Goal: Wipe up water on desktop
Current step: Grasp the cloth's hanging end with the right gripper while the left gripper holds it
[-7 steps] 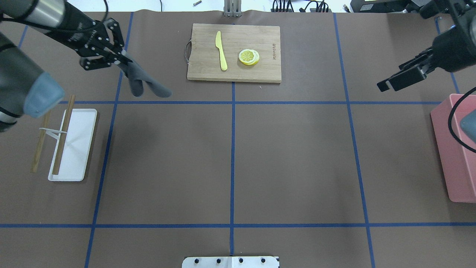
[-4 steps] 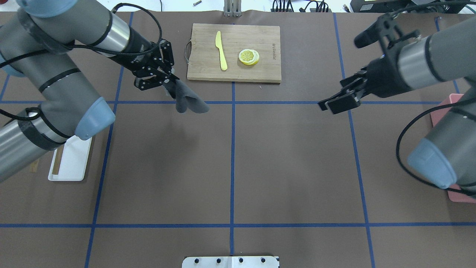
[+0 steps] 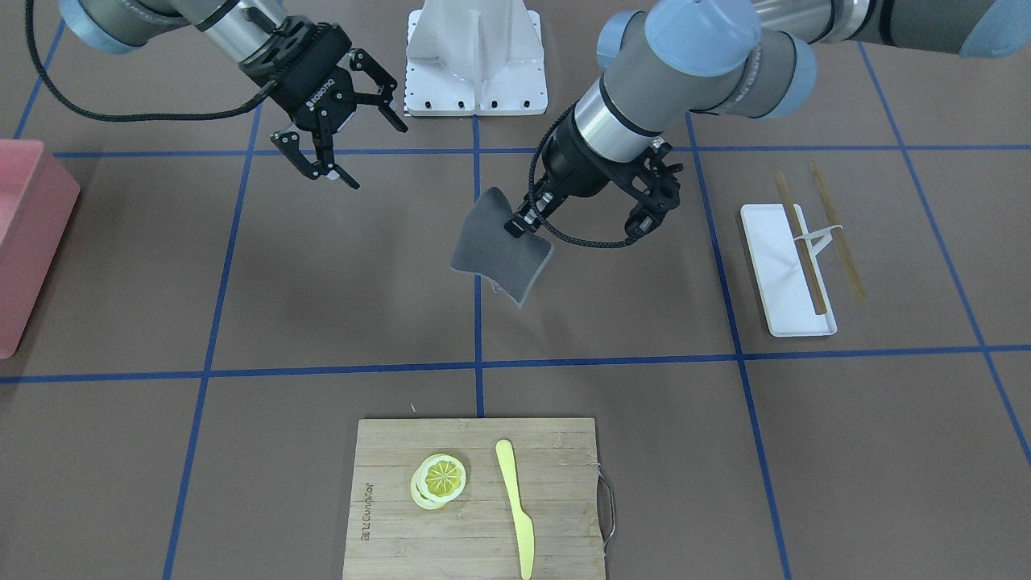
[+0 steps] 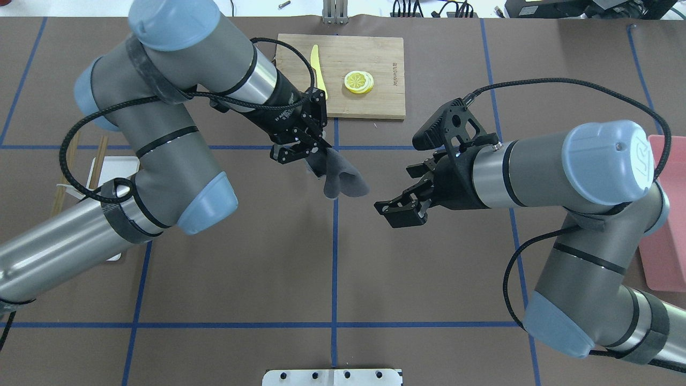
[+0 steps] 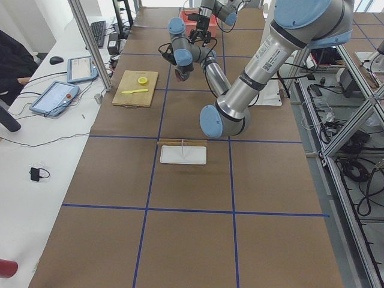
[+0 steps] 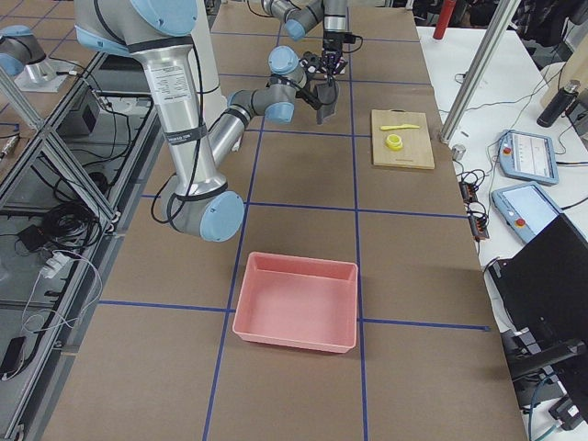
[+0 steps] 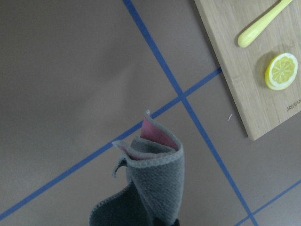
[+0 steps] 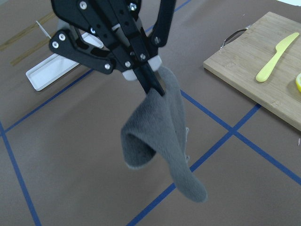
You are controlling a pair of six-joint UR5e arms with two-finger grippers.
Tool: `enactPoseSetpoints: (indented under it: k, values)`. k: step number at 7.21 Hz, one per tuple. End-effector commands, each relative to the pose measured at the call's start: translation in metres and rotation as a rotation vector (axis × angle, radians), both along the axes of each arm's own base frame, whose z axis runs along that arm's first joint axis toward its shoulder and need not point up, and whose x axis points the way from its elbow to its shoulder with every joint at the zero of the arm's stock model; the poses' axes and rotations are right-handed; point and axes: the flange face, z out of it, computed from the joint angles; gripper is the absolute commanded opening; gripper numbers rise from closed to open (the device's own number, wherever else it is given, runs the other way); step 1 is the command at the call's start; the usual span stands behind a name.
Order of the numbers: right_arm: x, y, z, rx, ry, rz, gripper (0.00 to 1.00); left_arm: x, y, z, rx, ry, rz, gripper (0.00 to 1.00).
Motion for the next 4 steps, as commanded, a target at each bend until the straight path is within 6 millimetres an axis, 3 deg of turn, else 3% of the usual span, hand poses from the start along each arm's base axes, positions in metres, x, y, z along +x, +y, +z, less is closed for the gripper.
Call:
enactPoseSetpoints:
  k: [1,3,4]
  values:
    - [-0.005,0.004,-0.001,0.002,-0.002,-0.004,1.00,0.026,0.024,-0.026,-0.030,0.025,0.041,0.00]
    - [-0.005,0.004,0.000,0.001,0.000,-0.004,0.99,0.025,0.030,-0.035,-0.037,0.038,0.047,0.00]
    - [-0.006,0.004,0.001,-0.001,0.002,-0.006,0.91,0.025,0.031,-0.038,-0.035,0.043,0.052,0.00]
